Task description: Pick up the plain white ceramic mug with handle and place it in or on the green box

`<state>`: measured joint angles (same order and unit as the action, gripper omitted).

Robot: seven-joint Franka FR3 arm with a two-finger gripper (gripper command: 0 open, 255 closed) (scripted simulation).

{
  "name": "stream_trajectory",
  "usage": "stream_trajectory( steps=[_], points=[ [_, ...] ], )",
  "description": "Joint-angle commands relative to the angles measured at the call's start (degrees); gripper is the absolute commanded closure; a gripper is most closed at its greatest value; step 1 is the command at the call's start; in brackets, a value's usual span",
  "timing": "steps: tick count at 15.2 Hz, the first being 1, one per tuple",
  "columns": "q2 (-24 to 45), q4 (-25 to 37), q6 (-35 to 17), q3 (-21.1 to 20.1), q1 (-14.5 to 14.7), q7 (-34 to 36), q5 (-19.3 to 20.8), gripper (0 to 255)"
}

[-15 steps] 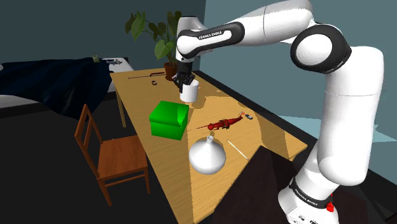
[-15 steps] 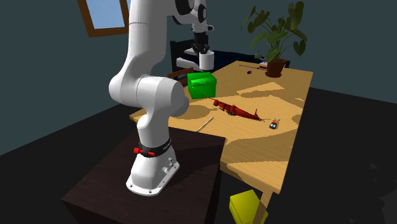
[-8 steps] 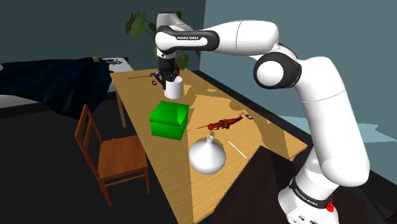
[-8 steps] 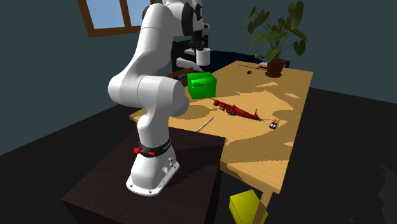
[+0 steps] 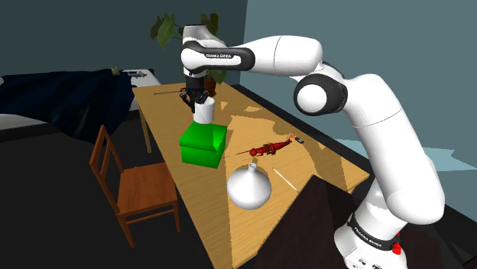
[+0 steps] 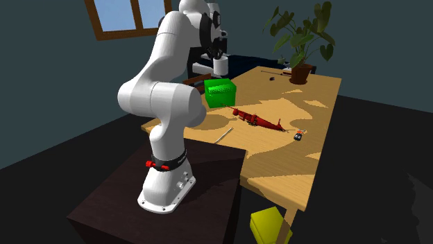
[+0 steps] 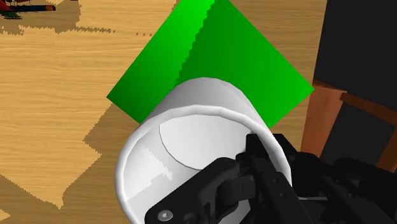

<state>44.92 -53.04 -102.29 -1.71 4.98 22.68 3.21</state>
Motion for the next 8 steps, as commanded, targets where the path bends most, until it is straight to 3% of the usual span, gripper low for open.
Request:
stream_trajectory(
  steps=[1, 8],
  points=[
    [-0.1, -1.9, -1.8, 0.0, 0.0, 0.1, 0.0, 255],
    [-0.1, -7.2, -7.1, 0.0, -0.1, 0.3, 0.1, 255]
  ],
)
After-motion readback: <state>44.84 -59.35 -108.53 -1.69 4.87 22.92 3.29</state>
